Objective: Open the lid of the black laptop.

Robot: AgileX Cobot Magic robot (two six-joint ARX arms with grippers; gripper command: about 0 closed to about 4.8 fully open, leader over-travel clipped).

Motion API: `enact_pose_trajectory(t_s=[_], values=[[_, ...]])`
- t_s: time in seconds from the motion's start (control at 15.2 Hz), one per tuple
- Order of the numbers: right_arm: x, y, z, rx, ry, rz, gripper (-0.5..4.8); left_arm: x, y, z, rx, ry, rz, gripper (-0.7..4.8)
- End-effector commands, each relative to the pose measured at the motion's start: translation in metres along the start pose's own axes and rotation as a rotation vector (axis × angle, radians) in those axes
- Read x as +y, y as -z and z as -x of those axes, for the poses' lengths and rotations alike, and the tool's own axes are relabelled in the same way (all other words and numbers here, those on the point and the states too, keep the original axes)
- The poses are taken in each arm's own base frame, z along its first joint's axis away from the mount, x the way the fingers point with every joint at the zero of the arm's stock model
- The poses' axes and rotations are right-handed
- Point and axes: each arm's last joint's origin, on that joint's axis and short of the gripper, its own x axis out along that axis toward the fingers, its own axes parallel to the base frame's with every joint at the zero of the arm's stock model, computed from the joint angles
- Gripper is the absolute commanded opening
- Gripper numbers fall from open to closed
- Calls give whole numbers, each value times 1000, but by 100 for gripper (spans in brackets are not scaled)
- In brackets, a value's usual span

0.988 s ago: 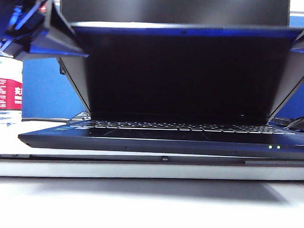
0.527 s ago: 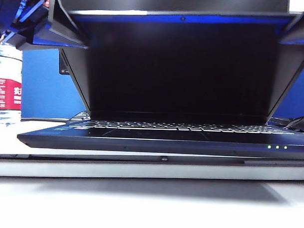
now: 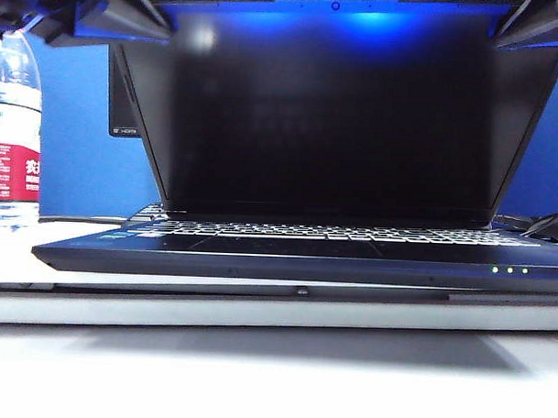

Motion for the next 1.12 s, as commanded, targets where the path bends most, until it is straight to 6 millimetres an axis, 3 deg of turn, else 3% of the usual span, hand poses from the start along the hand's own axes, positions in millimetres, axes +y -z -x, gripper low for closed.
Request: enact_pose_trajectory(t_s=[0.07,0.33,0.59,0.86,1.12], values=[[-2,-22,-6,-75,-6,11,-6,0,-16,-10,-75,-16,-17,21],[-2,-39,-24,-70,6,68,-6,3,-32,-31,-92,-41,-81,21],[-8,-48,-37,-75,28,80,-6,28,-51,-31,-136,-130,-91,21],[-16,-45,-50,-71,37,81,-6,44,-45,-38,-113,-105,-82,21],[-20,-53,-59,-72,52,107,-6,46,-42,-47,-151,-98,-71,21]])
